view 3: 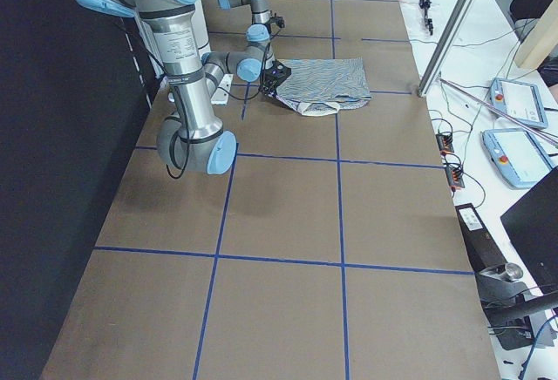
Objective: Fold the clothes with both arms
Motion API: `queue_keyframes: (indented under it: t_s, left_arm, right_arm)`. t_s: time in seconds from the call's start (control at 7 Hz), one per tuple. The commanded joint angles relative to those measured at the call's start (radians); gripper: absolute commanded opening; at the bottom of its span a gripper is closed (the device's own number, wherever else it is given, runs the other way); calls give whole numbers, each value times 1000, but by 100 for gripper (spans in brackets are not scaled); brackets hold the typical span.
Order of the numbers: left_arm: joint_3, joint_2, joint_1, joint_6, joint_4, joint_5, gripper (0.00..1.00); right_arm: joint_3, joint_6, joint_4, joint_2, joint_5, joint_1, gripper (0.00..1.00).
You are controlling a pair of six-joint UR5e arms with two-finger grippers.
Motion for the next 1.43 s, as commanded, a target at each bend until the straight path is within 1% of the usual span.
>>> queue_keyframes:
  t_s: [0.0,0.29,0.43,0.57,0.71,0.86,1.0,1.14,1.29]
  left_arm:
    - [-13,0,-2,0,0,-1,0]
    - [-67,9,-3,0,15,-6,0]
    - [-103,8,-3,2,59,-9,0]
    - [-164,11,-3,2,119,-10,0]
    - [-227,23,-3,2,161,-12,0]
    - [-293,47,-5,2,179,-39,0]
    - [-329,40,-8,2,180,-87,0]
    - [-312,20,-76,18,178,-87,0]
    - [-232,-93,-204,91,183,-93,0]
  right_arm:
    - [9,0,0,0,0,0,0]
    - [78,2,-2,-47,0,-2,0]
    - [89,5,-2,-49,0,-5,0]
    - [147,8,-17,-87,-2,-23,0]
    - [238,10,-58,-130,-3,-52,0]
    - [346,10,-165,-138,0,-58,0]
    - [394,3,-229,-117,12,-49,0]
    - [347,-15,-229,-80,17,9,0]
    - [251,-56,-236,20,29,88,0]
